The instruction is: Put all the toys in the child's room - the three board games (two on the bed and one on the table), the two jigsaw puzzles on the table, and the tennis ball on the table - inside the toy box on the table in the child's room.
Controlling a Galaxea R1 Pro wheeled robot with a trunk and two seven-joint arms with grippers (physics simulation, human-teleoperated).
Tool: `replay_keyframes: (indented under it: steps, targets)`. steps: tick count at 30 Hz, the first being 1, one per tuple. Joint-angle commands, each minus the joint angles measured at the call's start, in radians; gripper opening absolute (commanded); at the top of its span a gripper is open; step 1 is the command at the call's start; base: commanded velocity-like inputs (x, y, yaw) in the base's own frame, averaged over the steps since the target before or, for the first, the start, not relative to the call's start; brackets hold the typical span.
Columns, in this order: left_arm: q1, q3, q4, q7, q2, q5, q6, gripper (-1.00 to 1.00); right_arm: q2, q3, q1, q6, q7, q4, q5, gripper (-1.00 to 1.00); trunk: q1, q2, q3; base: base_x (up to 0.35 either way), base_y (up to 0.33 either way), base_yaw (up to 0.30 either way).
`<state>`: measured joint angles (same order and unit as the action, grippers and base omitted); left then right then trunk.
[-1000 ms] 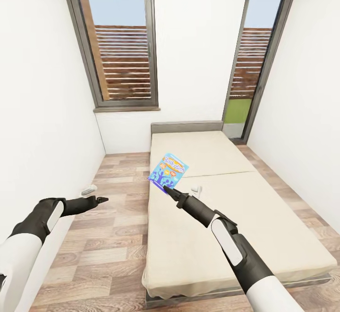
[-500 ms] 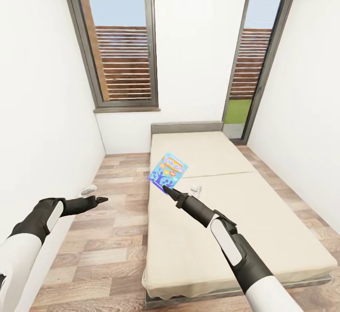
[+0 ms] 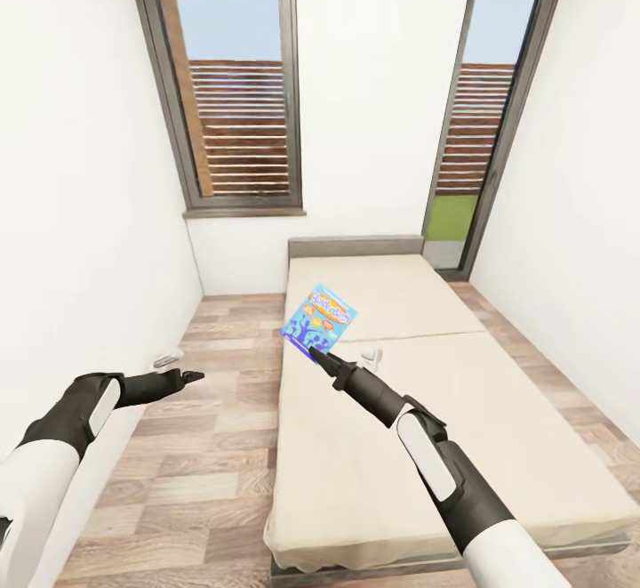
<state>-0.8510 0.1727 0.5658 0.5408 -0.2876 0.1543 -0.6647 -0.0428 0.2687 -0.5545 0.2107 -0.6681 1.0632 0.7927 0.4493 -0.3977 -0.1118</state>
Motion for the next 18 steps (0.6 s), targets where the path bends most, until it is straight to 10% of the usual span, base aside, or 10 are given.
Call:
replay_keyframes:
  steps: [1, 18]
  targets:
    - [-0.001, 0.003, 0.001, 0.001, 0.000, 0.004, -0.007, 1.00, 0.000, 0.000, -0.001, 0.009, -0.001, 0.000, 0.011, -1.00, 0.001, -0.002, -0.001, 0.000, -0.255, 0.067]
    - [-0.001, 0.002, 0.002, 0.001, 0.001, 0.004, -0.007, 1.00, -0.002, 0.000, -0.001, 0.009, -0.001, 0.000, 0.011, -1.00, 0.001, -0.002, 0.026, -0.055, -0.051, 0.071]
